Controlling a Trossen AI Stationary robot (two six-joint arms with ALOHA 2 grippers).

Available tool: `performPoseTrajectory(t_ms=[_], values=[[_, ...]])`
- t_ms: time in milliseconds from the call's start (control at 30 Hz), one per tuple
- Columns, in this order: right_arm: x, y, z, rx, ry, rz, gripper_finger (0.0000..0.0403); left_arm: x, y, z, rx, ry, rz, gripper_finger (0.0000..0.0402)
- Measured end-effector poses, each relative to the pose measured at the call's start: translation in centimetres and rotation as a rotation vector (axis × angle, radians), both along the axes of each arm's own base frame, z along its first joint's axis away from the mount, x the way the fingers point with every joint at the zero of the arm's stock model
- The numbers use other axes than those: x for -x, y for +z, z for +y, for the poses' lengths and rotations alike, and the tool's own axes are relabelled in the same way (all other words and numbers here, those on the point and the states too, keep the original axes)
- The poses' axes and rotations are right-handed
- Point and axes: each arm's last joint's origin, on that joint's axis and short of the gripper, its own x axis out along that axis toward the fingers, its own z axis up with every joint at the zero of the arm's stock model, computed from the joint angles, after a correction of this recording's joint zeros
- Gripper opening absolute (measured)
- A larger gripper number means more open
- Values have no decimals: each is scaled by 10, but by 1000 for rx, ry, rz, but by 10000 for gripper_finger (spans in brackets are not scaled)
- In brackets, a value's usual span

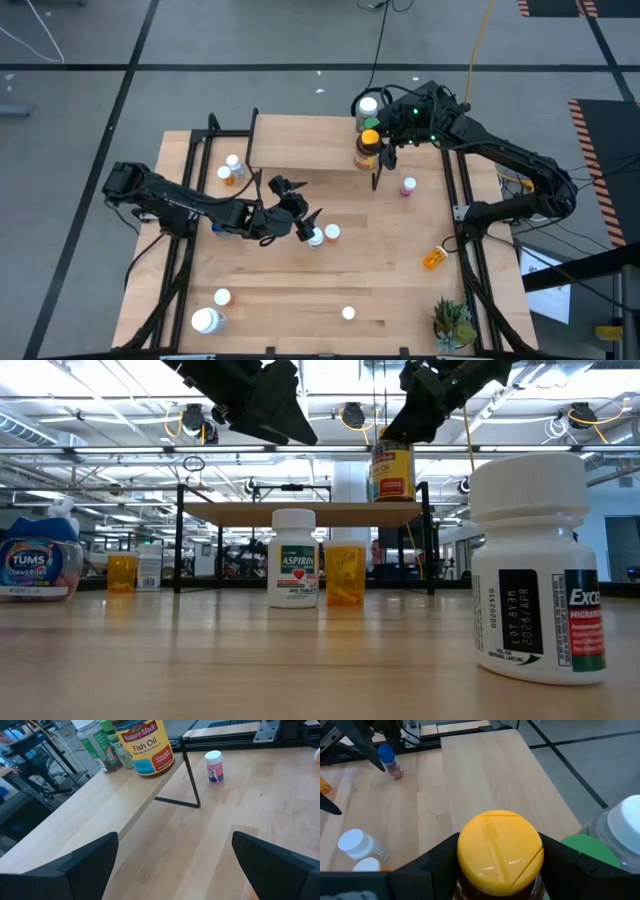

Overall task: Pick and place medicine bottles onto shelf by color
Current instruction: Put the yellow pill bottle on the shelf, then put the orange pill bottle on the shelf

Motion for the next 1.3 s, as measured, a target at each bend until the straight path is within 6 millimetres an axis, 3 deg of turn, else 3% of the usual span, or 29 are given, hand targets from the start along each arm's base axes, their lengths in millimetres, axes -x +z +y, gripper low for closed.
performPoseTrajectory(t_ms=[300, 600, 800, 1067, 1167, 1300], values=[[0, 2, 0, 2, -2, -12, 231, 1, -2, 0, -4, 1, 24, 394], [0, 8, 2, 59, 15, -51, 285, 1, -2, 0, 6, 7, 15, 394], [7, 19, 8, 88, 15, -90, 294, 5, -1, 0, -21, 54, 25, 394], [23, 35, 53, 114, 109, -170, 286, 27, 23, -16, -55, 89, -48, 394], [22, 21, 76, 79, 172, -195, 282, 32, 26, -23, -57, 61, -43, 394], [17, -17, 109, 56, 226, -201, 276, 33, 26, -27, -50, 47, -47, 394]])
